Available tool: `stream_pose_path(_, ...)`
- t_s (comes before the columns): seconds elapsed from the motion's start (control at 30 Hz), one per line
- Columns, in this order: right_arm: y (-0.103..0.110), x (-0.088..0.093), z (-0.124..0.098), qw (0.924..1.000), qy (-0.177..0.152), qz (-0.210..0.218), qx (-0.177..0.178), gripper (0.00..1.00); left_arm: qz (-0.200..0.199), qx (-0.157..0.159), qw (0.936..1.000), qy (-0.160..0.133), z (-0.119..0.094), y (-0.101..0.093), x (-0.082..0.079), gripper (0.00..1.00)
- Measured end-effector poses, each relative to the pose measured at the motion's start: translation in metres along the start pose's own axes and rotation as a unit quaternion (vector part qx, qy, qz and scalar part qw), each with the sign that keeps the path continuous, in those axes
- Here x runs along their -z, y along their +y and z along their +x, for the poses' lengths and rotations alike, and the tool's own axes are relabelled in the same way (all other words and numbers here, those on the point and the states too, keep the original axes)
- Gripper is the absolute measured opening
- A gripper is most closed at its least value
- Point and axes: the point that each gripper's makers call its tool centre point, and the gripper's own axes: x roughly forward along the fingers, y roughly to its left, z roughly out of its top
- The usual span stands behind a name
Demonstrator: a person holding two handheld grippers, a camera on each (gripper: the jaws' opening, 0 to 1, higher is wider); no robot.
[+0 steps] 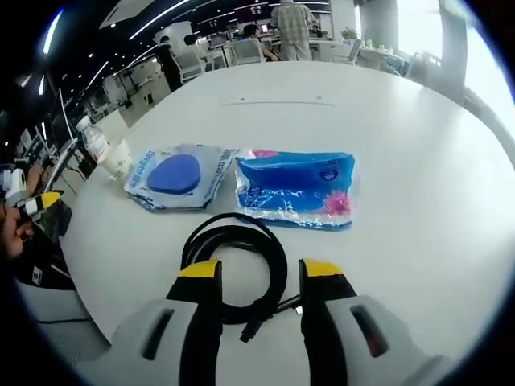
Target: Arrange the tabletop items into an orderly group along one side of the table until the central work area is clear of visible clutter.
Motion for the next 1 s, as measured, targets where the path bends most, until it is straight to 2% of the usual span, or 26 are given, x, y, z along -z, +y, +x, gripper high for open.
stream_pose_path(0.17, -0.002, 0.001, 0.012, 0.9999, 0.009, -0.004, -0.002, 0.37, 0.01, 0.009, 0.9999, 0.002, -0.013, -0.01, 0.004, 0.59)
stream_pose_path(0.27, -0.001, -0.002, 0.015, 1.0, 0.002, -0.007, -0.006, 0.35, 0.016, 0.008, 0.9998, 0.003, -0.017, -0.012, 0.006, 0.58)
stream_pose_path(0.53, -0.004, 0.008, 0.027, 0.9993, 0.029, -0.025, 0.005, 0.21, 0.018, 0.012, 0.9998, 0.006, -0.018, -0.012, 0.01, 0.58)
stream_pose_path(0.6, -0.009, 0.011, 0.028, 0.9979, 0.038, -0.049, 0.017, 0.16, 0.015, 0.01, 0.9998, 0.006, -0.019, -0.01, 0.011, 0.57)
stream_pose_path(0.67, -0.01, 0.012, 0.028, 0.9973, 0.043, -0.056, 0.019, 0.11, 0.014, 0.009, 0.9998, 0.009, -0.021, -0.01, 0.014, 0.57)
stream_pose_path(0.87, -0.01, 0.013, 0.027, 0.9974, 0.045, -0.054, 0.015, 0.1, 0.008, 0.008, 0.9999, 0.012, -0.022, -0.007, 0.02, 0.56)
stream_pose_path(1.0, -0.002, 0.009, 0.029, 0.9976, 0.043, -0.053, 0.009, 0.1, 0.005, 0.009, 0.9999, 0.013, -0.02, -0.007, 0.022, 0.55)
